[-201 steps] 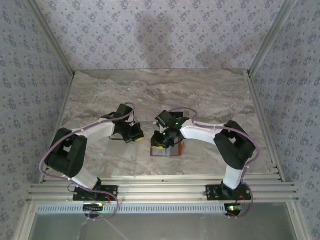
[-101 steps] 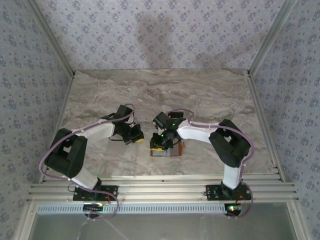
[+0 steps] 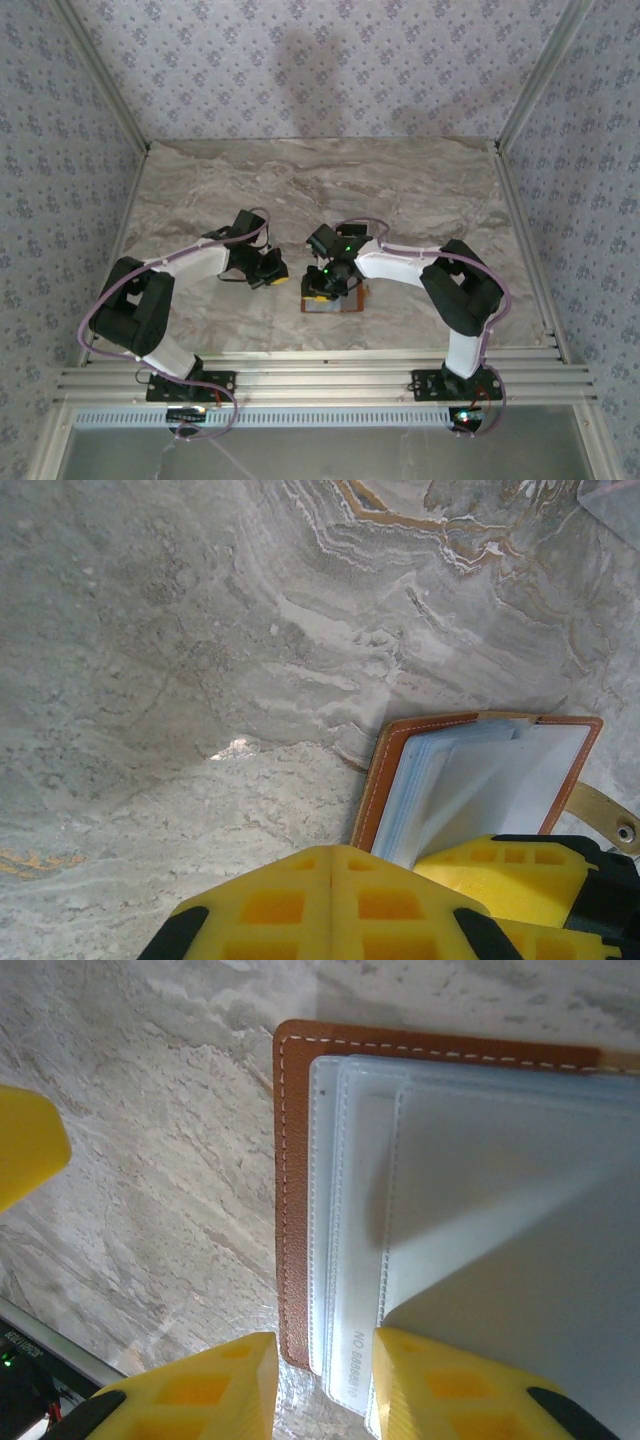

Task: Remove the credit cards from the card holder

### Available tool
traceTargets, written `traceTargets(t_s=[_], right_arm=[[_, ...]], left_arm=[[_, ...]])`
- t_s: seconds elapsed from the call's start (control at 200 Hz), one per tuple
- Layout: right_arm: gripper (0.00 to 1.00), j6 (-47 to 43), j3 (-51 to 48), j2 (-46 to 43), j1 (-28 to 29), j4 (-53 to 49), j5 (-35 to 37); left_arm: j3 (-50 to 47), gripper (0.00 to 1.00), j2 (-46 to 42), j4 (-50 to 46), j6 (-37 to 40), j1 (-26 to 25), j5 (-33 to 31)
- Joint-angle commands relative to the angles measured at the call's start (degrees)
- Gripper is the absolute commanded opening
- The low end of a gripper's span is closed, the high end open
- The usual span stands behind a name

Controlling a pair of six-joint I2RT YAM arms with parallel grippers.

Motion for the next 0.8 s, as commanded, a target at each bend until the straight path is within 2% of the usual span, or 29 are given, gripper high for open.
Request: traceTargets(t_s=[0.0, 0.215, 0.435, 0.794], right_arm=[[0.33, -0.8, -0.7, -2.0, 0.3, -3.3, 2.2], [0.33, -1.8, -0.6, -2.6, 0.3, -6.7, 5.2], [0.35, -4.3, 1.4, -3.2, 0.4, -14.5, 10.6], [0.43, -6.1, 3.8, -4.8, 0.6, -25.0, 20.8]], left_arm=[[0.7, 0.06, -0.3, -0.3, 0.7, -0.1, 1.1], [1.2, 0.06, -0.1, -0.5, 0.4, -0.7, 1.0], [2.5, 0.06, 0.7, -1.0, 0.5, -1.3, 0.9], [4.2, 0.06, 1.9, -1.5, 0.4, -2.4, 0.6]])
